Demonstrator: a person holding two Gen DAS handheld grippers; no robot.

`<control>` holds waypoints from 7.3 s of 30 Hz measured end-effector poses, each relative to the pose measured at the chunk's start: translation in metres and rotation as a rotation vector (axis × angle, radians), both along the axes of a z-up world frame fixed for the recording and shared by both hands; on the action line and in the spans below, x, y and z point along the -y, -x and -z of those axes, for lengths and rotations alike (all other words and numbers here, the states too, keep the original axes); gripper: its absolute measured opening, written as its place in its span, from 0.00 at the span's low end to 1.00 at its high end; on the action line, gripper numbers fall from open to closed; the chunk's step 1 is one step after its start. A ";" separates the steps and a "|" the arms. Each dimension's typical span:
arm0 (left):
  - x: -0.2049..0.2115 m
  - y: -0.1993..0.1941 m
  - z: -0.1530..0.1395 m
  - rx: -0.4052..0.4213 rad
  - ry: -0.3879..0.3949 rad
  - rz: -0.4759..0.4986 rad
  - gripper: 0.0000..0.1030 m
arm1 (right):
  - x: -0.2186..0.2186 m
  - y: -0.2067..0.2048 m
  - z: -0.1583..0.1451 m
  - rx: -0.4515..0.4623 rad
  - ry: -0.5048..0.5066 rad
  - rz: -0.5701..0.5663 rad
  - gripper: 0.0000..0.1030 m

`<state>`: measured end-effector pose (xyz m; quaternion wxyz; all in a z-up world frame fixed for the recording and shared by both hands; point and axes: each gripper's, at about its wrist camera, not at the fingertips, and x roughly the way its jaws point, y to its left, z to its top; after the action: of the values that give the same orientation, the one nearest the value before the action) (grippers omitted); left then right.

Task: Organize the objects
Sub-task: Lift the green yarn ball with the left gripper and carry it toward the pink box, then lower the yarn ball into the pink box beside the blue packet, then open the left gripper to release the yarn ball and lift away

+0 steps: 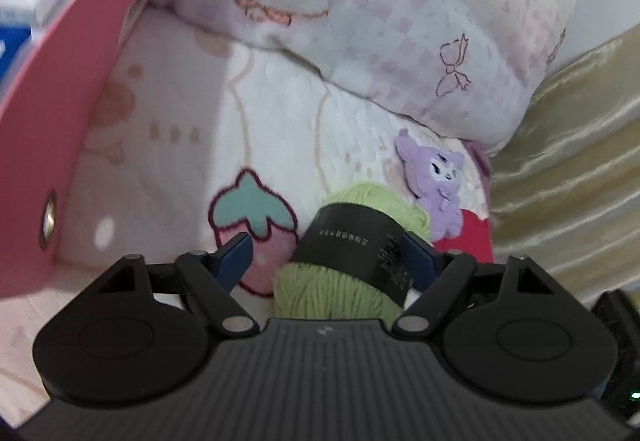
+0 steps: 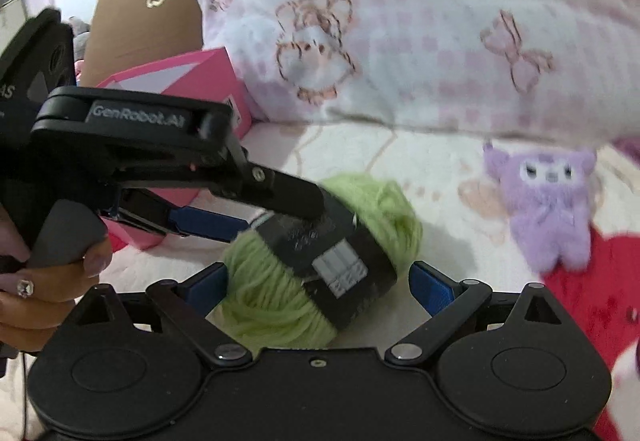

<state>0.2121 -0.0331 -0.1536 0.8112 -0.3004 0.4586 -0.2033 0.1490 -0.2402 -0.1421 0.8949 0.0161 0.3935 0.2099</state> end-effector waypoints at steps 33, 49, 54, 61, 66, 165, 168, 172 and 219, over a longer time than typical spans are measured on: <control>0.013 0.054 -0.035 -0.105 -0.086 0.055 0.60 | -0.007 0.029 -0.013 -0.108 -0.238 -0.020 0.86; -0.016 0.107 -0.054 -0.132 -0.158 0.157 0.59 | -0.039 0.074 -0.034 -0.138 -0.292 -0.054 0.86; -0.040 0.124 -0.055 -0.167 -0.127 0.143 0.59 | -0.067 0.094 -0.046 -0.090 -0.256 -0.115 0.86; -0.068 0.148 -0.072 -0.150 -0.129 0.098 0.59 | -0.094 0.108 -0.061 -0.111 -0.263 -0.110 0.86; -0.081 0.160 -0.091 -0.131 -0.152 0.078 0.59 | -0.104 0.116 -0.074 -0.176 -0.295 -0.078 0.86; -0.214 -0.031 -0.029 -0.240 0.015 -0.052 0.53 | -0.230 -0.062 -0.074 -0.057 0.268 -0.313 0.78; -0.209 -0.034 -0.025 -0.237 0.010 -0.064 0.53 | -0.228 -0.060 -0.074 -0.045 0.301 -0.294 0.69; -0.202 -0.036 -0.023 -0.246 -0.002 -0.061 0.53 | -0.223 -0.055 -0.081 -0.048 0.285 -0.281 0.69; -0.178 0.044 -0.162 -0.119 -0.447 -0.058 0.83 | -0.183 0.022 -0.160 -0.073 0.047 -0.223 0.71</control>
<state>0.1682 0.1452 0.0084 0.8346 -0.1379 0.5305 -0.0549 0.1274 -0.0573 0.0177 0.8513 -0.0413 0.4299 0.2981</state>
